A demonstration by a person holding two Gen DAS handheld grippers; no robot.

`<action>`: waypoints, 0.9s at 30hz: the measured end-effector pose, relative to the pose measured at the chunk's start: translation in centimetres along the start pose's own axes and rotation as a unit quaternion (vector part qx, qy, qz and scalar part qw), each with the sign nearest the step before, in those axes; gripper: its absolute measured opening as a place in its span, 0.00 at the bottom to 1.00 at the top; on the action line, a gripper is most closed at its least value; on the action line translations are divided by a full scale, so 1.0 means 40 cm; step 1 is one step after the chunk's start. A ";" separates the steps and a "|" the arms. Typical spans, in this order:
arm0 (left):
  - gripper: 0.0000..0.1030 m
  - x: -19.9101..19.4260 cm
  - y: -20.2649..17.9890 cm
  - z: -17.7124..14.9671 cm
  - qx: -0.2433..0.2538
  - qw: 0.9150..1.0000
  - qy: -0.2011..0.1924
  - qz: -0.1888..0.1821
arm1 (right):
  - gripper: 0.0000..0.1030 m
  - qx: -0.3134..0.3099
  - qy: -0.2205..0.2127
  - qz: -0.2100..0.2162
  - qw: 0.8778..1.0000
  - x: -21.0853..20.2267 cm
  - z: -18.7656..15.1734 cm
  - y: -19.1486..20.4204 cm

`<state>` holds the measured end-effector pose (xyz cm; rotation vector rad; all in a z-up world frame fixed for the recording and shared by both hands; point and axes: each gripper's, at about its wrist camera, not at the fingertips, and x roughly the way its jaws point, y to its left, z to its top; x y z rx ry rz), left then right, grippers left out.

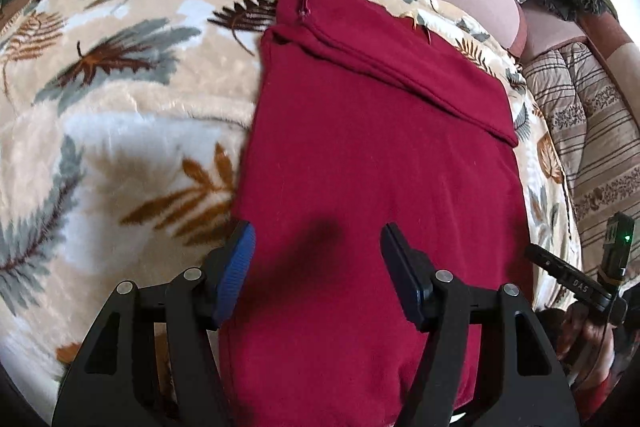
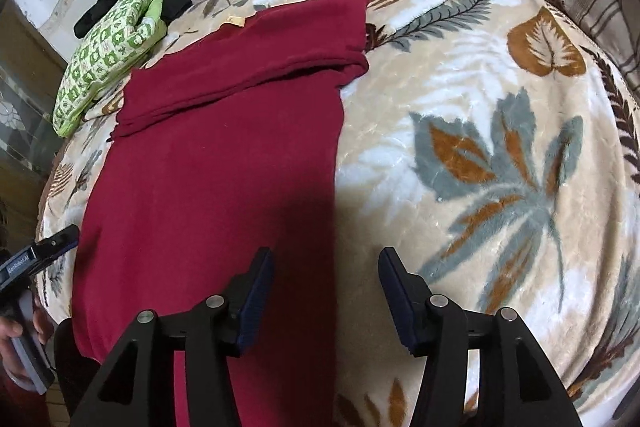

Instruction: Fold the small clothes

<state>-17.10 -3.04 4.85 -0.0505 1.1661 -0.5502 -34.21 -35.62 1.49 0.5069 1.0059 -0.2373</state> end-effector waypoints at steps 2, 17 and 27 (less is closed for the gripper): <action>0.63 0.003 0.000 -0.010 0.001 1.000 0.003 0.001 | 0.52 -0.014 0.007 0.012 1.000 0.011 -0.009 0.021; 0.63 -0.019 -0.008 -0.065 0.029 0.998 -0.002 0.047 | 0.10 -0.032 -0.016 0.002 0.999 -0.036 -0.041 0.022; 0.63 -0.068 0.009 -0.101 0.042 0.998 0.009 0.050 | 0.46 -0.031 0.023 0.037 0.999 -0.095 -0.141 0.024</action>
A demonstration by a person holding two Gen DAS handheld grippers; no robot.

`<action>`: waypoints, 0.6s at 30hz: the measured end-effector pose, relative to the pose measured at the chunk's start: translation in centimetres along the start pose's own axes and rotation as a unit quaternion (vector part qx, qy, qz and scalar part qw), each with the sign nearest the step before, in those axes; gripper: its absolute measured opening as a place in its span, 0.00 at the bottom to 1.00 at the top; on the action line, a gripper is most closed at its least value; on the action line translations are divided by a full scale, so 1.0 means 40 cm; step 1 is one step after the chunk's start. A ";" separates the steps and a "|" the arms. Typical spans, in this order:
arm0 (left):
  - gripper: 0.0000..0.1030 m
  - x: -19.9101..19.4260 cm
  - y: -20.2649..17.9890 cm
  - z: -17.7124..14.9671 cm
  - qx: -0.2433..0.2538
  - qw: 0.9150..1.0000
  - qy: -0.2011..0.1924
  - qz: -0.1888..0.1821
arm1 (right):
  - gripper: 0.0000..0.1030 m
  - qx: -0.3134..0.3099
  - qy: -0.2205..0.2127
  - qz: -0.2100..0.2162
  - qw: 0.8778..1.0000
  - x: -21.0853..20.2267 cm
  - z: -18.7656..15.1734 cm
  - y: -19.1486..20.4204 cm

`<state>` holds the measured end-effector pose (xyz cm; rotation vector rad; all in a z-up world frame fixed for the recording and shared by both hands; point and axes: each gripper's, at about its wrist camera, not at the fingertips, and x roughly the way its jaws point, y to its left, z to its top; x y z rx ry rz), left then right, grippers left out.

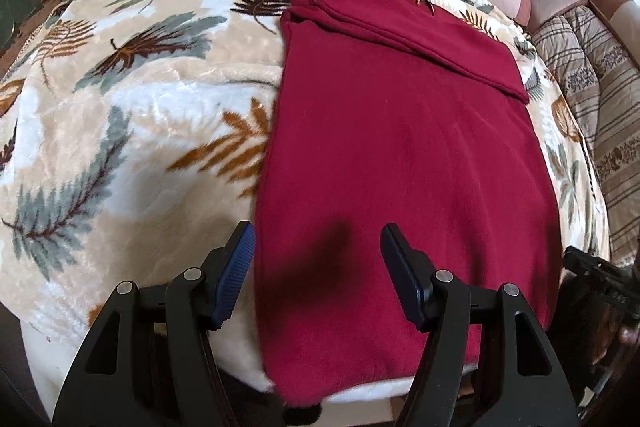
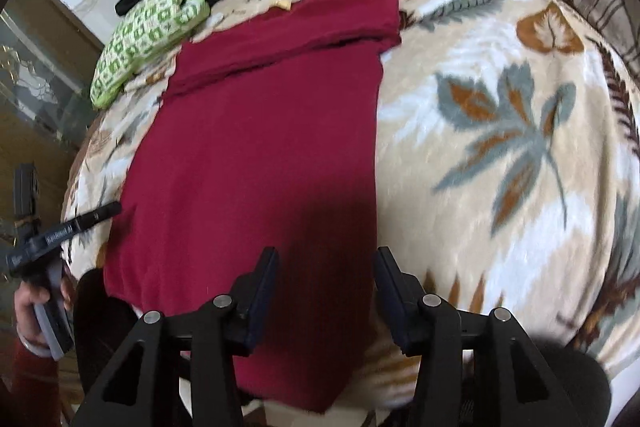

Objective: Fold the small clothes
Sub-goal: 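Grasp the sweatshirt hem with the left tool while the right tool grasps it too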

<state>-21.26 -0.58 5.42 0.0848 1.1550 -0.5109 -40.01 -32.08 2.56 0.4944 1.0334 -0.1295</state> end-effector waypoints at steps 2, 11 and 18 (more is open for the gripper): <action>0.63 -0.011 0.014 -0.010 -0.006 1.000 0.011 -0.018 | 0.46 -0.005 0.013 0.000 1.000 0.003 -0.025 0.003; 0.63 -0.013 0.039 -0.042 -0.032 0.997 0.052 -0.057 | 0.54 0.003 0.047 0.008 0.999 0.019 -0.078 0.000; 0.63 0.020 0.022 -0.080 -0.037 0.993 0.083 -0.078 | 0.55 0.033 0.068 0.040 0.996 0.047 -0.100 -0.024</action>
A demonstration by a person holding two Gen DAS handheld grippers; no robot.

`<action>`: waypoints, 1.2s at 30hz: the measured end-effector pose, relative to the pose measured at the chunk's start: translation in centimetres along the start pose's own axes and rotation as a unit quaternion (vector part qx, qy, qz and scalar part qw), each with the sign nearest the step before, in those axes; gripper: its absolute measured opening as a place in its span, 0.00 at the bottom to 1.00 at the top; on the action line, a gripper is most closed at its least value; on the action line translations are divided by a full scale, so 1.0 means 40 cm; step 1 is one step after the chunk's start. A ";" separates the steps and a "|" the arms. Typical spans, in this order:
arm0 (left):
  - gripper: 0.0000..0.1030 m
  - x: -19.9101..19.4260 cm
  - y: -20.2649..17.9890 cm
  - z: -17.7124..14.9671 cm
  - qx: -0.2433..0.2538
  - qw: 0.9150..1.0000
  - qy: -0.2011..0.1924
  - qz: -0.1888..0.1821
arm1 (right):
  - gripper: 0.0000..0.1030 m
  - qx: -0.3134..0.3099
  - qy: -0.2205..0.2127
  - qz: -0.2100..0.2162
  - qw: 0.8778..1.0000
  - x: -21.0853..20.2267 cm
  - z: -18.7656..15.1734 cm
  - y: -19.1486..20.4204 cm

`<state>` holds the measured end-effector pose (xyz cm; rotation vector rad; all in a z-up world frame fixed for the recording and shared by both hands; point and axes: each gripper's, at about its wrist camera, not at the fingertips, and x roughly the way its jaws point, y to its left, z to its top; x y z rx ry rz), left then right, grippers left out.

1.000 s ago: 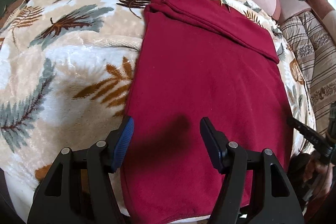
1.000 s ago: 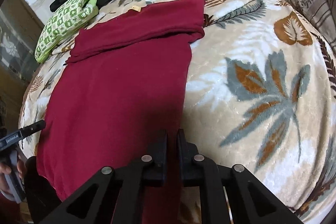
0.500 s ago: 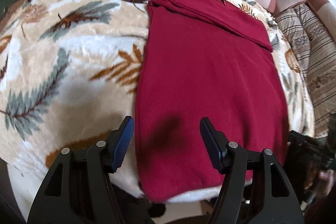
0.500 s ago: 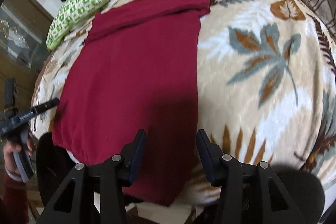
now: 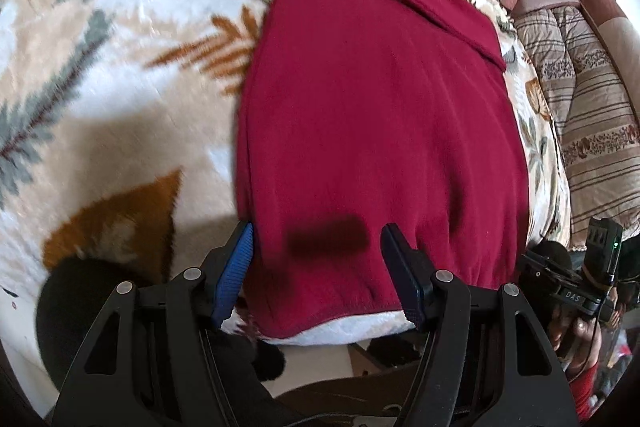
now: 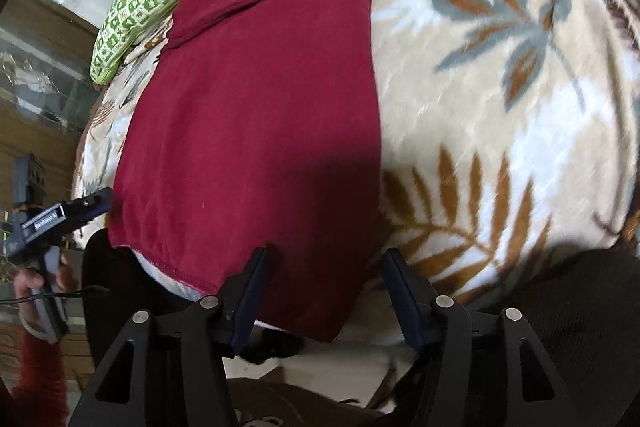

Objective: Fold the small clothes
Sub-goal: 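Grasp the sweatshirt hem with the left tool while the right tool grasps it too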

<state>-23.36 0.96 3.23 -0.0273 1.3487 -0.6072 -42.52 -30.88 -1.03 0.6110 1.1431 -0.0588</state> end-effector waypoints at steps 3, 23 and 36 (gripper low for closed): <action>0.63 0.002 -0.009 -0.010 0.013 1.000 0.002 0.006 | 0.55 -0.009 -0.006 0.003 1.000 -0.001 -0.002 0.012; 0.08 -0.071 -0.031 0.017 0.052 0.998 -0.017 -0.034 | 0.09 -0.027 -0.058 0.151 0.986 -0.033 0.045 0.040; 0.04 -0.136 -0.031 0.220 0.015 0.994 -0.087 -0.068 | 0.09 -0.038 -0.150 0.209 0.966 -0.136 0.289 0.091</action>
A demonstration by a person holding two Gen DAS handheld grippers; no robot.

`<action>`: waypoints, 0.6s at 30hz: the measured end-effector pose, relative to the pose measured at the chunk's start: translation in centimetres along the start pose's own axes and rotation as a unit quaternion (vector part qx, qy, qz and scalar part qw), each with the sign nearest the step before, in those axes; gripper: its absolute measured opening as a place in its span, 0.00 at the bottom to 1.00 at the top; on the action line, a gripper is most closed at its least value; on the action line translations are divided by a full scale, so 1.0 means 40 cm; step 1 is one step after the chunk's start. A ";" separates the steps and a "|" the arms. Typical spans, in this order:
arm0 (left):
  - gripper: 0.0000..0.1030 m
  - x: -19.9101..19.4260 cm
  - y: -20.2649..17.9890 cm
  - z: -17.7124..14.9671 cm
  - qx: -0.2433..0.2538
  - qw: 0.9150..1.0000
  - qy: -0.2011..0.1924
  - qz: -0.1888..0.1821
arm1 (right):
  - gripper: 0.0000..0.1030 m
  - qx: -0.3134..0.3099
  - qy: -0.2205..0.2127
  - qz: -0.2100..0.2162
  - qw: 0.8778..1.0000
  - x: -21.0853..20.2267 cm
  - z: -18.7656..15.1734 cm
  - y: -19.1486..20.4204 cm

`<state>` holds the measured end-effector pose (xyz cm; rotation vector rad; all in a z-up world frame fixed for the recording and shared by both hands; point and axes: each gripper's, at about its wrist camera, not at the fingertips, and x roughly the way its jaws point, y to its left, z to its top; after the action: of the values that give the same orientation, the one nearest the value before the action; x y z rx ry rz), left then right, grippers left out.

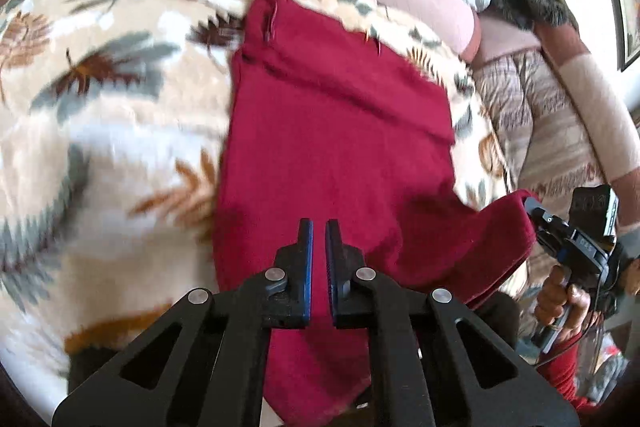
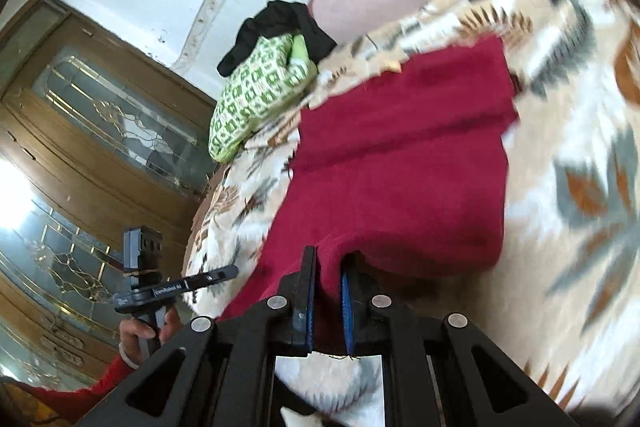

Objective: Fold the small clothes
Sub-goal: 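Grasp the sweatshirt hem with the left tool while the right tool grasps it too, then lift the hem with both tools and fold it toward the collar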

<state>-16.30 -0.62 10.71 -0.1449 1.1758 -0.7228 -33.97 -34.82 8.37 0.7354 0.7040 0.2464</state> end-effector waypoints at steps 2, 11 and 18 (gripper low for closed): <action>0.04 -0.014 -0.004 0.020 0.001 1.000 -0.006 -0.011 | 0.09 0.003 -0.013 -0.004 1.000 0.005 0.044 -0.008; 0.64 -0.014 0.097 -0.057 -0.098 0.993 0.042 -0.045 | 0.09 0.000 0.002 -0.003 1.000 0.015 0.047 -0.051; 0.65 0.020 0.097 -0.108 -0.149 0.983 0.063 -0.085 | 0.09 0.005 -0.004 0.007 1.000 -0.008 0.042 -0.067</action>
<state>-18.24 3.02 6.54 -0.4608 1.4014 -0.7079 -33.17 -37.80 7.59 0.7513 0.6941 0.2523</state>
